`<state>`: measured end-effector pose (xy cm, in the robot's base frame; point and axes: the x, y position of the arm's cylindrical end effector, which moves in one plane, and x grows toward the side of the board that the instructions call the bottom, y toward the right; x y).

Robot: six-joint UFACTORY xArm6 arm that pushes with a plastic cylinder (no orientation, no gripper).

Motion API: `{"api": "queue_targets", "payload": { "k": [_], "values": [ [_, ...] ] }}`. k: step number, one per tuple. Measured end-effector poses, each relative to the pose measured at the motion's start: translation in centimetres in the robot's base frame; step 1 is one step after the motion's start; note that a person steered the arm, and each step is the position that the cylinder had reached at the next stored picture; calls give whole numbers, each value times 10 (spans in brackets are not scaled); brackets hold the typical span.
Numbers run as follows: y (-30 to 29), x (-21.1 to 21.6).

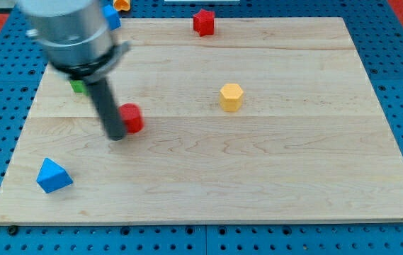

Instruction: Move the red circle to the top center of the board

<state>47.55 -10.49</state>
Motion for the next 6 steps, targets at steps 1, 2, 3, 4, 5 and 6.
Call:
{"api": "queue_targets", "payload": {
  "k": [1, 2, 3, 4, 5, 6],
  "values": [
    [43, -42],
    [33, -110],
    [57, -57],
    [9, -51],
    [-12, -108],
    [13, -154]
  ]
}}
